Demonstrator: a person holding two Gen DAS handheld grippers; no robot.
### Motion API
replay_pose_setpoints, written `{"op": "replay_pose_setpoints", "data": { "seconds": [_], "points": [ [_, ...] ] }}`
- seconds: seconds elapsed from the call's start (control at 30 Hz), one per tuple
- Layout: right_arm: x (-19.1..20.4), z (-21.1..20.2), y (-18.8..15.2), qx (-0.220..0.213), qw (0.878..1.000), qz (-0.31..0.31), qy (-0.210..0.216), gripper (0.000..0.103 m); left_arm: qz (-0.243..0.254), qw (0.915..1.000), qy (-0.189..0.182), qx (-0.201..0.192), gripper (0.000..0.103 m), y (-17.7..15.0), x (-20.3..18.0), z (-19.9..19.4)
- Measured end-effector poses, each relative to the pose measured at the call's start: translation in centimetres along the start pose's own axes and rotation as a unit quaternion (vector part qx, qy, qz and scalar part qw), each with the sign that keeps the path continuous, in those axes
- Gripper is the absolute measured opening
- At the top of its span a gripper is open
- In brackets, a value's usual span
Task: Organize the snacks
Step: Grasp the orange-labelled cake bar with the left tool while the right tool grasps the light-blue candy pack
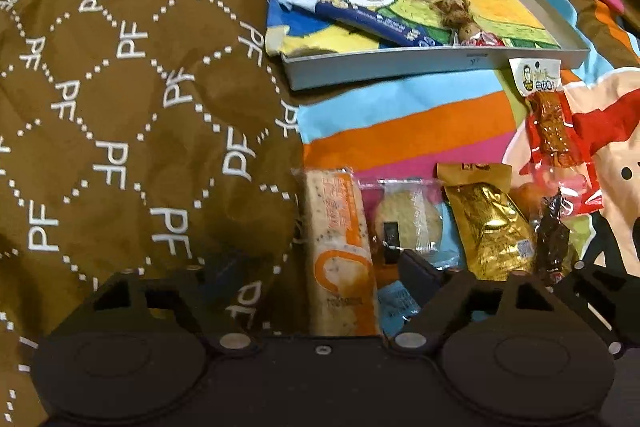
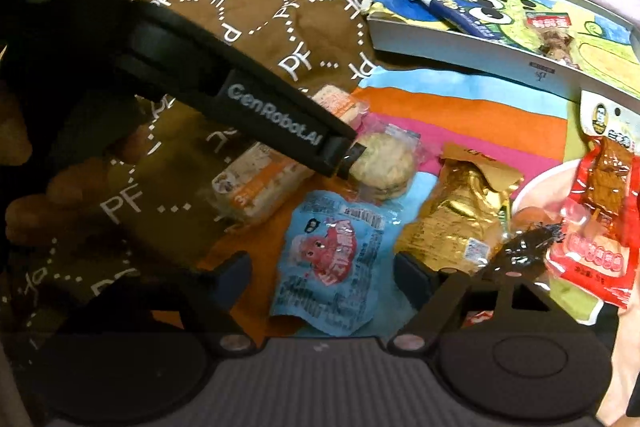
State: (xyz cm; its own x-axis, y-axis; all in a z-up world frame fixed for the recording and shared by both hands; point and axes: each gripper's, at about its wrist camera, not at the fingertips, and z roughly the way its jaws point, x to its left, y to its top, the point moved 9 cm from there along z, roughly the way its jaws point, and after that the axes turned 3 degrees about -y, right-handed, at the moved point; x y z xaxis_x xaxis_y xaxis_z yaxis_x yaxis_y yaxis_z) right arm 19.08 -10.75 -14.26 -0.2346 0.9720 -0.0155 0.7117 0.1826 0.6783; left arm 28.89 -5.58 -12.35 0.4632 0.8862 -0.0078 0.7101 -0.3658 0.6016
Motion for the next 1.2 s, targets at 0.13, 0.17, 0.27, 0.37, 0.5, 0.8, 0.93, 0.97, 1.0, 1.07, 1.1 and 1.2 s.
{"op": "replay_pose_setpoints", "data": {
  "seconds": [0.13,0.17,0.27,0.37,0.5,0.8,0.93,0.97,1.0,1.07,1.1,1.2],
  "points": [
    [0.1,0.1,0.0,0.0,1.0,-0.002,-0.003,0.08,0.004,1.0,-0.001,0.005,0.065,-0.4,-0.2,0.3],
    [0.0,0.1,0.0,0.0,1.0,0.0,-0.003,0.079,0.008,1.0,0.001,0.005,0.061,-0.4,-0.3,0.3],
    [-0.1,0.2,0.2,-0.004,1.0,0.001,-0.01,0.078,0.017,0.9999,0.0,0.002,0.051,-0.3,-0.4,0.7],
    [-0.6,0.6,0.5,-0.007,1.0,0.003,-0.022,0.076,0.019,0.9996,-0.017,0.006,0.04,-0.4,-0.8,1.1],
    [-1.0,1.1,0.6,-0.004,1.0,0.016,-0.021,0.074,0.021,0.9996,-0.014,0.012,0.04,-0.7,-0.8,1.6],
    [-1.2,1.5,0.6,0.0,0.999,0.033,-0.011,0.071,-0.024,0.9992,-0.028,0.016,0.038,-0.7,-0.2,1.4],
    [-0.9,1.4,0.5,0.001,1.0,0.028,-0.011,0.065,-0.043,0.9984,-0.03,0.018,0.037,-0.8,0.0,1.3],
    [-0.8,1.4,0.5,0.002,1.0,0.028,-0.011,0.064,-0.047,0.9982,-0.031,0.02,0.037,-0.8,0.0,1.3],
    [-0.8,1.4,0.5,0.003,1.0,0.028,-0.01,0.063,-0.05,0.998,-0.033,0.021,0.037,-0.9,0.0,1.3],
    [-0.7,1.4,0.4,0.006,1.0,0.025,-0.008,0.061,-0.059,0.9972,-0.04,0.024,0.037,-1.0,0.1,1.3],
    [-0.6,1.3,0.3,0.007,1.0,0.023,-0.007,0.061,-0.063,0.9969,-0.041,0.024,0.037,-1.0,0.2,1.3],
    [-0.4,0.9,0.0,0.01,1.0,0.018,-0.003,0.06,-0.073,0.996,-0.042,0.028,0.036,-1.0,0.3,1.2]
  ]
}}
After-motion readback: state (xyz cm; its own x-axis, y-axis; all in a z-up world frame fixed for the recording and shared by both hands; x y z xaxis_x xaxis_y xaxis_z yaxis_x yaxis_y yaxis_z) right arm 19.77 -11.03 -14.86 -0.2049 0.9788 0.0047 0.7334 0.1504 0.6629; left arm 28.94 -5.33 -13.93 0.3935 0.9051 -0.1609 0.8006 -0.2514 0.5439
